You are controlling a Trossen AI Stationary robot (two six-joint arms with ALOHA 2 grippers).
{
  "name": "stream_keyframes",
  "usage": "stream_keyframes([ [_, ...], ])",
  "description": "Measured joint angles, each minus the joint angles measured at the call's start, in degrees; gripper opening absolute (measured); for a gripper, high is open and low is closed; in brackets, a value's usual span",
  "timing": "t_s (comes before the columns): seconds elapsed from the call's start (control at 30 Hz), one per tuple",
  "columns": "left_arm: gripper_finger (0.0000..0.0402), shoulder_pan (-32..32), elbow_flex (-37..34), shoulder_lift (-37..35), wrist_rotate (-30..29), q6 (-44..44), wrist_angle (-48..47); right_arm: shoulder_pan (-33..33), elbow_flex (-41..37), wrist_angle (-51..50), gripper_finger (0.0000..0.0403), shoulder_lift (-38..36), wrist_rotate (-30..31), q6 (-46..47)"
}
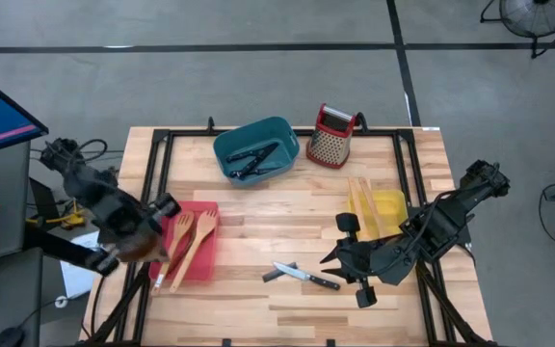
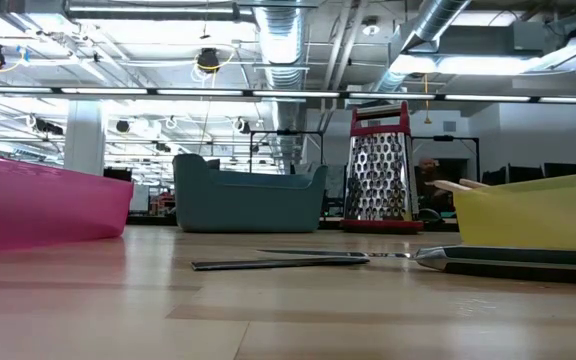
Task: Pick & Place Kitchen Items
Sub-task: Put the dark brown serving spoon into the pink bin
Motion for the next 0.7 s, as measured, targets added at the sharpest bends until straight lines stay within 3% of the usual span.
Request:
stream_keyframes([
  [0.2,0.0014,0.00,0.00,7.29,-0.08,-1.45,-1.30,0.02,0.00,-0.16,0.0087,0.00,0.00,0.65],
  [0.33,0.0014,0.00,0.00,13.45,-4.43,-2.81,-1.73,0.02,0.00,-1.00,0.0087,0.00,-0.02,1.85],
  [0.47,0.0014,0.02,0.00,18.59,-12.68,-2.94,-4.17,0.02,0.00,-1.40,0.0087,0.00,-0.01,2.82],
  [0.7,0.0014,-0.42,0.00,24.94,-37.41,-2.67,-11.60,0.02,0.00,-1.40,0.0087,0.00,-0.02,3.08],
])
